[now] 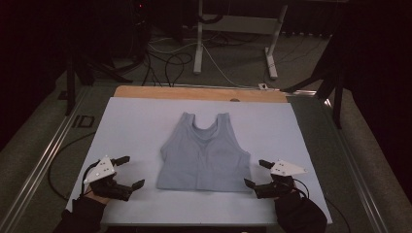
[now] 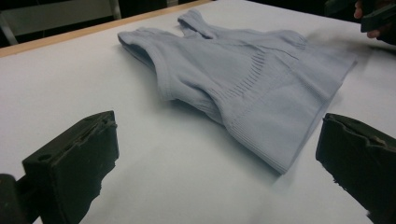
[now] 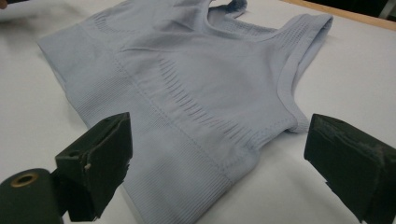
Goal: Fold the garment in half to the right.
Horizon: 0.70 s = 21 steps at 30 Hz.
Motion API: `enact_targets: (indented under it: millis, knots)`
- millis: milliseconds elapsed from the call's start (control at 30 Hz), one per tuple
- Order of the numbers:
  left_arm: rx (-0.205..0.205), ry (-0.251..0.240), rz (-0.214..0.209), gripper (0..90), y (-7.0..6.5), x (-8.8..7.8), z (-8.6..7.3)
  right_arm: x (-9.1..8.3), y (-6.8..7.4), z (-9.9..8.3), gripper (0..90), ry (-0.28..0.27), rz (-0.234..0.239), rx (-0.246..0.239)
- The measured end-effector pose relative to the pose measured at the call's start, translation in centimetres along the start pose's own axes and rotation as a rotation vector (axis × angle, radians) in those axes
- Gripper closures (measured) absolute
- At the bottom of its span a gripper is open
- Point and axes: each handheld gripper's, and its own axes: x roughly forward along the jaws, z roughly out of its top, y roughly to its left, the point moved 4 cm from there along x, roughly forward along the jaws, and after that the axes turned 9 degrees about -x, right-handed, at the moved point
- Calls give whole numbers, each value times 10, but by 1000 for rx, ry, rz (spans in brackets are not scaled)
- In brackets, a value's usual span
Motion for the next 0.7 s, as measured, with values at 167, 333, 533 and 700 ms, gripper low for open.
enact_targets:
  millis: [167,333,533,700]
  knots:
    - [1,1,-2,1,0,0,0,2,1,0,78,6,37,20]
    - [9,11,-13,1,-2,1,0,1,3,3,78,0,35,15]
    - [9,17,-30,1,-4,2,2,-1,5,7,78,-9,64,30]
    - [-3,9,-47,1,-8,0,7,-3,6,12,78,-14,55,30]
